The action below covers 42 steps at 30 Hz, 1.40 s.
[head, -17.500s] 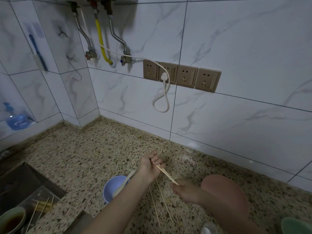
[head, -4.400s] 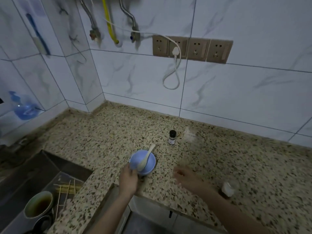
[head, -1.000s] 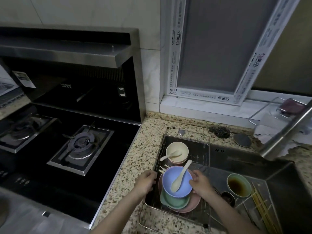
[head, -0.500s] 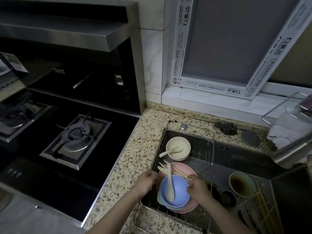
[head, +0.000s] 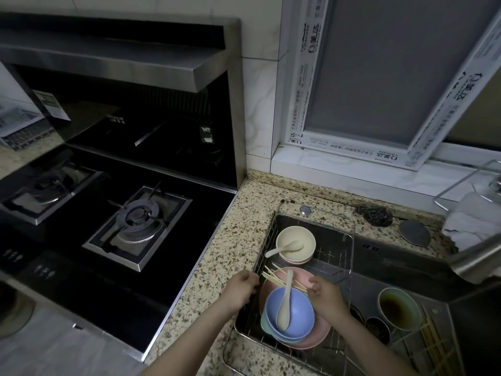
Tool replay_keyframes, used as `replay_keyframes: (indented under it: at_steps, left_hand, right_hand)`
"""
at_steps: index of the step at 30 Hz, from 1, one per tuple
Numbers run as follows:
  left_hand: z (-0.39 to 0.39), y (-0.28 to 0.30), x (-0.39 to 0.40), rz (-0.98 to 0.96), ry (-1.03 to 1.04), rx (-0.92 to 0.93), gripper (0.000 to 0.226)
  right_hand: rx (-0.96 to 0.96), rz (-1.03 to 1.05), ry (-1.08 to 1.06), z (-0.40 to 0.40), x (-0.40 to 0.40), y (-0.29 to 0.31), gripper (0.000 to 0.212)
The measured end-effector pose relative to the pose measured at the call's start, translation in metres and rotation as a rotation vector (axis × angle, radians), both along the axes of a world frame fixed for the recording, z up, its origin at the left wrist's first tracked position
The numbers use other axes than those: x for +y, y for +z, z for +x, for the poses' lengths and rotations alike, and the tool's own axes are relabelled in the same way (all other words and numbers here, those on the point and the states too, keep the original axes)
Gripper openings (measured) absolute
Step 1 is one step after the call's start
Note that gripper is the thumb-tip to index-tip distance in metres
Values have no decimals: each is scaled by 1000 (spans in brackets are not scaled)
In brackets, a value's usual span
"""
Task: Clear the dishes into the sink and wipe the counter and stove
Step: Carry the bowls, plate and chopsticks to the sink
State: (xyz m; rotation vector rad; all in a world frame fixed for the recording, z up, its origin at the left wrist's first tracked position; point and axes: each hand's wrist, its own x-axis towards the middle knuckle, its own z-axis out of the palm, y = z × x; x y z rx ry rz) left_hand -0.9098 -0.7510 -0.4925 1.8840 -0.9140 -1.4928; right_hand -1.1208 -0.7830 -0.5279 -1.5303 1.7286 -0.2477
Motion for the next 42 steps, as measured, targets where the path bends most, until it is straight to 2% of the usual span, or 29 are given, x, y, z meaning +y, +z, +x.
replay_keyframes:
  at_steps: [4,10,16,24,34,42]
  left_hand:
    - [8,14,4,-72,83,30,17]
    - [28,46,25,-135,156,82,16]
    - [60,80,58,-236,244,94,19]
    - [94,111,110,-344,318,129,19]
    - [92,114,164,-348,222,179,21]
    - [38,106,194,-297,95,201,19]
  right_hand:
    - [-147,-99,-19,17,-6,25,17]
    - [-355,-165,-60,58,-7,60,20]
    - [-448,-235,18,101,13,96,16]
    - [-501,-228,71,134,59,136,16]
    - [-583,-267,-18,132,129,164,18]
    - [-553,-289,-170,70,175,161,18]
